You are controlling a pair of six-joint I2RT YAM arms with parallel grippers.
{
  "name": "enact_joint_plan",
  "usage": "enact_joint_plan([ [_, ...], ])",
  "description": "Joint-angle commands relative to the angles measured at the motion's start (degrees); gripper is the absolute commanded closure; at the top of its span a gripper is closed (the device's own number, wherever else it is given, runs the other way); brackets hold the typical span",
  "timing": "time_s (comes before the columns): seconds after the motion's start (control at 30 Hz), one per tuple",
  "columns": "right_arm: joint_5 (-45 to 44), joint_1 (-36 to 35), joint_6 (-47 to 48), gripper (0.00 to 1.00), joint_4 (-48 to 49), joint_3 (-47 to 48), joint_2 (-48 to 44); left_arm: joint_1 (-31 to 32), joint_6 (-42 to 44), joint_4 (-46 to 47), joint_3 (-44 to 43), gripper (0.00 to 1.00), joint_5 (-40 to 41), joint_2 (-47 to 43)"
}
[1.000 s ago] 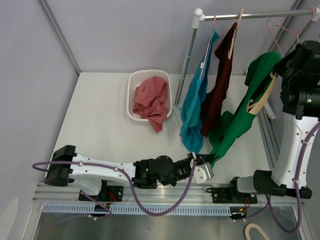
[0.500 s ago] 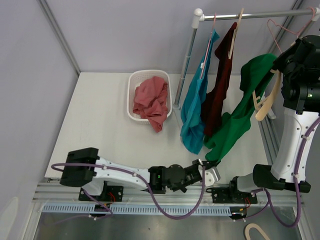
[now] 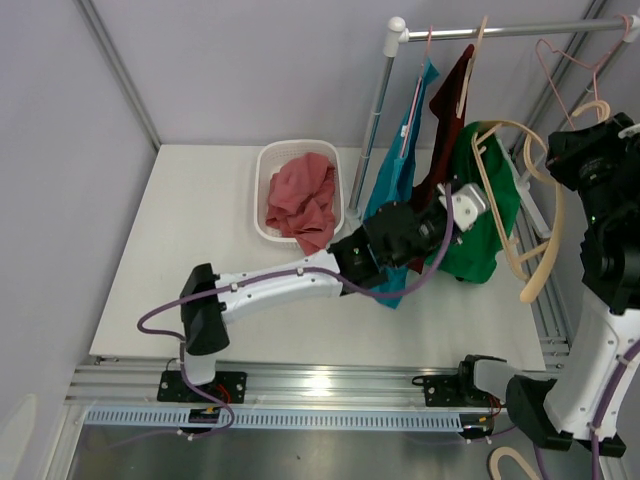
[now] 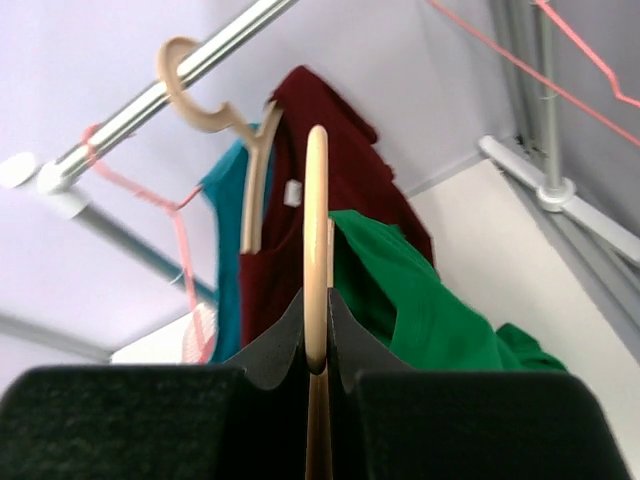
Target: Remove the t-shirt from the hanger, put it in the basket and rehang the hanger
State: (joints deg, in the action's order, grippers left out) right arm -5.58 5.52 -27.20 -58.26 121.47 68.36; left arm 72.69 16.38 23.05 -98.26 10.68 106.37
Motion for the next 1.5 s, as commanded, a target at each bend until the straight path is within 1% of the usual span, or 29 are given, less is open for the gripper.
enact_joint_plan([
  [0.0, 7.14, -0.16, -1.19, 1.00, -0.98, 0.09, -2.34, -4.03, -3.81, -7.91, -11.94, 0.99, -6.89, 3.14],
  [0.03, 7.69, -0.07, -0.93, 1.00, -1.33, -0.35, -3.48, -4.48, -4.42, -10.54, -13.52, 0.99, -7.51, 4.01],
  [0.07, 7.87, -0.16, -0.84, 1.00, -1.77, -0.27, -3.84, -4.83, -4.34, -11.09, -16.24, 0.99, -7.95, 5.33],
  [0.2, 9.44, -0.16, -0.13, 1.00, -5.19, 1.66, -5.07, -5.10, -3.64, -12.50, -17.85, 0.99, -8.21, 7.10],
  [0.4, 8.57, -0.07, 3.64, 1.00, -9.76, 1.31, -9.38, -5.10, -4.69, -10.92, -13.81, 0.99, -8.74, 6.14],
  [0.5, 7.34, -0.07, 4.43, 1.00, -8.63, 1.05, -9.56, -5.01, -5.22, -11.18, -13.28, 0.99, -8.92, 5.44],
  [0.57, 6.21, -0.07, 4.79, 1.00, -7.23, 0.79, -8.77, -4.92, -5.74, -11.01, -10.83, 0.99, -8.74, 4.21],
  [0.63, 5.67, -0.07, 5.84, 1.00, -4.85, 0.87, -7.81, -4.66, -6.53, -8.65, -7.93, 0.99, -8.48, 0.80],
  [0.67, 3.15, -0.07, 6.19, 1.00, -3.89, 0.87, -7.28, -4.31, -6.71, -7.68, -2.87, 0.99, -7.70, -0.62],
  [0.73, 1.55, -0.07, 7.59, 1.00, -1.43, 0.70, -5.52, -3.69, -6.80, -6.53, -0.02, 0.99, -6.29, -4.48],
  [0.77, 0.85, -0.07, 8.30, 1.00, -0.90, 1.05, -4.65, -2.73, -6.71, -6.70, 3.65, 0.99, -4.37, -5.72],
  [0.9, -5.30, -0.07, 11.90, 1.00, 0.69, 4.20, -0.34, 0.17, -4.08, -8.37, 10.61, 0.99, 0.12, -12.05],
  [0.93, -5.57, 0.02, 12.43, 1.00, 0.87, 5.78, 1.50, 0.79, -3.29, -9.24, 11.15, 0.99, 0.66, -13.19],
  [0.97, -5.58, 0.11, 14.00, 1.00, 1.04, 6.49, 2.30, 1.66, -3.11, -10.90, 12.12, 0.99, 0.92, -16.16],
  [1.03, -5.05, 0.28, 15.33, 1.00, 1.74, 7.38, 4.49, 2.28, -3.90, -12.93, 14.40, 0.99, 1.28, -19.34],
  [1.07, -4.62, 0.54, 16.47, 1.00, 2.18, 7.73, 5.11, 2.55, -4.25, -15.12, 14.85, 0.99, 0.84, -21.01],
  [1.1, -4.00, 1.07, 16.83, 1.00, 2.62, 7.82, 5.64, 2.55, -5.04, -16.27, 16.07, 0.99, -0.38, -24.59],
  [1.17, -0.93, 2.21, 17.71, 1.00, 3.33, 7.90, 7.74, 2.55, -5.66, -18.99, 15.99, 0.99, -1.27, -28.04],
  [1.2, 0.39, 3.09, 17.71, 1.00, 3.68, 7.99, 8.63, 2.55, -5.83, -21.79, 15.56, 0.99, -1.19, -31.10],
  [1.23, 3.97, 5.36, 17.45, 1.00, 4.03, 7.99, 9.33, 2.55, -5.83, -22.60, 14.60, 0.99, 0.29, -32.52],
  [1.3, 8.29, 7.04, 16.83, 1.00, 5.69, 7.21, 10.92, 2.55, -5.31, -26.37, 12.49, 0.99, 2.58, -34.99],
  [1.33, 9.09, 7.48, 16.57, 1.00, 6.66, 6.51, 11.09, 2.55, -4.79, -27.08, 9.34, 0.99, 5.03, -36.65],
  [1.43, 11.91, 7.58, 16.30, 1.00, 12.89, 1.59, 9.78, 1.85, -1.36, -28.32, 5.03, 0.99, 8.56, -37.90],
  [1.47, 13.04, 7.66, 16.30, 1.00, 16.48, 0.18, 9.34, 0.80, -0.22, -28.32, 3.44, 0.99, 9.61, -37.81],
])
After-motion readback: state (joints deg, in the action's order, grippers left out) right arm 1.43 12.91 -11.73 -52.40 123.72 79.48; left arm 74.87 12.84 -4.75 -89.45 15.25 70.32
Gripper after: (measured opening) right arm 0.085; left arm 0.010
